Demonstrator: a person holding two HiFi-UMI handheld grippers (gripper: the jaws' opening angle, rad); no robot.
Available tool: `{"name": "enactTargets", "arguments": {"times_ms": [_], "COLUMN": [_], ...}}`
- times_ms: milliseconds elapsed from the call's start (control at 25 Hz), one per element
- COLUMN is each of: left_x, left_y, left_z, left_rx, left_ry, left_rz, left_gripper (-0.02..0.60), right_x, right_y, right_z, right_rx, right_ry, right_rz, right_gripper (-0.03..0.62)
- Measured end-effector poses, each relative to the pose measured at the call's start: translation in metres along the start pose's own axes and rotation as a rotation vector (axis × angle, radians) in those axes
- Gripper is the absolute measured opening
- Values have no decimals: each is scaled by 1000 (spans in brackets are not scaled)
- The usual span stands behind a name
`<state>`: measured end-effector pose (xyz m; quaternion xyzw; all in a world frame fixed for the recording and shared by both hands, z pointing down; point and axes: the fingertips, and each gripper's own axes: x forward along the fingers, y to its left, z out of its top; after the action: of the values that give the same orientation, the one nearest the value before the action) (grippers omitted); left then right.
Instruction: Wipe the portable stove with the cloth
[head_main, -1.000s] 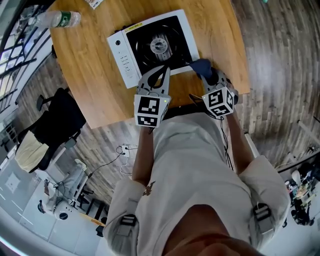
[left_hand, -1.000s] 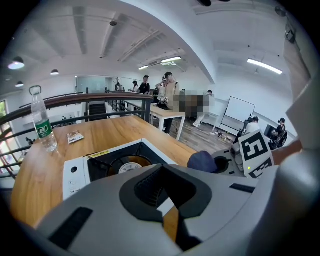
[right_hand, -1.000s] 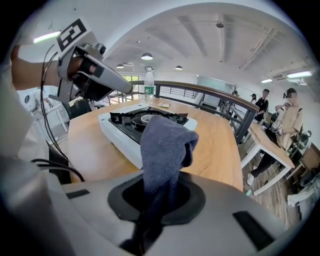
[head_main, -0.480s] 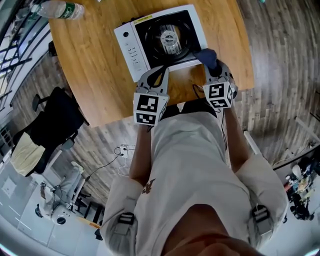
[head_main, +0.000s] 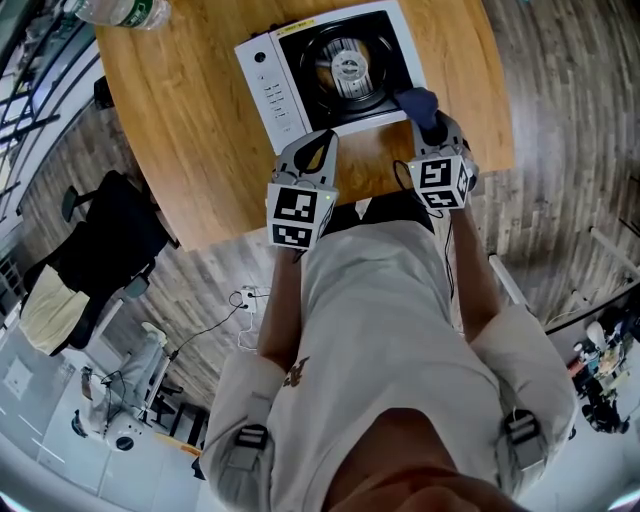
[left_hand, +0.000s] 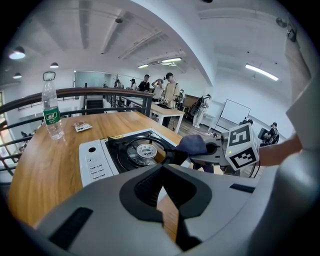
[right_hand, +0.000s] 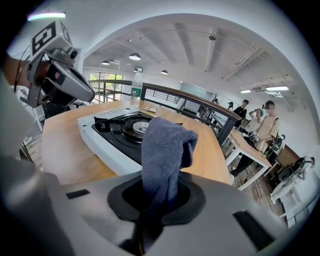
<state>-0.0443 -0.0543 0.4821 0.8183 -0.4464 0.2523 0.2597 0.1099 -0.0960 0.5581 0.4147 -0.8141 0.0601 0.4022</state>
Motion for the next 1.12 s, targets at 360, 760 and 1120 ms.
{"name": "enactTargets", "arguments": {"times_ms": [360,760,1120], "left_x": [-9,-17,-19], "left_y": [8,21,23], "left_z": [-6,-10,-11], "left_rx": [-2,-9,-6], "left_ry": [-3,-14,-18], "left_rz": [-1,2,-11], "left_gripper": [20,20,20], "right_x": [-4,-14,-22], "right_y": [6,11,23], "right_z": [-2,2,18], "right_rx": [28,115,85], "right_ry": [24,15,-12], "right_rz": [-9,-46,-59], "right_gripper": [52,52,52]}}
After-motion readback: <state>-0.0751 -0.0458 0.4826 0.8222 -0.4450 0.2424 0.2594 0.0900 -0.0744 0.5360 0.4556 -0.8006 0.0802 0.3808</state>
